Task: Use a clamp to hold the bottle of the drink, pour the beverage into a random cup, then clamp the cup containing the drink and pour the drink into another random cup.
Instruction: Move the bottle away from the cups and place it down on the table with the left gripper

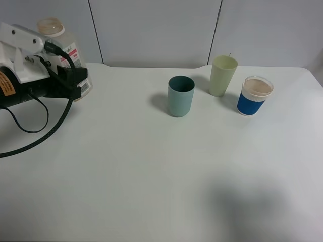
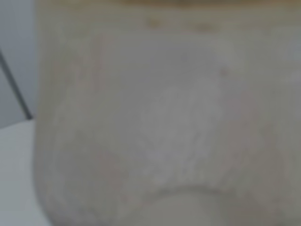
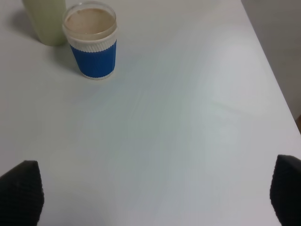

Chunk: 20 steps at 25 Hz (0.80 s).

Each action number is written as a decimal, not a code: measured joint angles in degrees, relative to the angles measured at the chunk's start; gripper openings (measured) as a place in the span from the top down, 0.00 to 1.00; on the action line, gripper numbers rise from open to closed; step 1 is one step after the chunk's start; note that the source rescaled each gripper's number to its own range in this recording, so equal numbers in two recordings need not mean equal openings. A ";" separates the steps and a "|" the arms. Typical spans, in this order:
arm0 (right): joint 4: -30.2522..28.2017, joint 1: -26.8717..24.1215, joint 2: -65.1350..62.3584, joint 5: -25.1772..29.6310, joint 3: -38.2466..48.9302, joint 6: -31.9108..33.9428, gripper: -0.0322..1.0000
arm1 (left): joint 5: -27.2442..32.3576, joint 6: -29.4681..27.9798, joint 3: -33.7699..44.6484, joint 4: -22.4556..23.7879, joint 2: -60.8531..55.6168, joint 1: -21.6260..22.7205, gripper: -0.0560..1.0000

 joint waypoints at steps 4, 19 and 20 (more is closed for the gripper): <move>0.00 0.00 0.00 0.00 0.00 0.00 0.12 | -6.31 2.95 1.17 2.00 3.73 3.39 0.91; 0.00 0.00 0.00 0.00 0.00 0.00 0.12 | -23.24 7.69 1.23 3.64 22.90 5.37 0.91; 0.00 0.00 0.00 0.00 0.00 0.00 0.12 | -23.60 7.70 1.10 3.64 23.57 5.37 0.91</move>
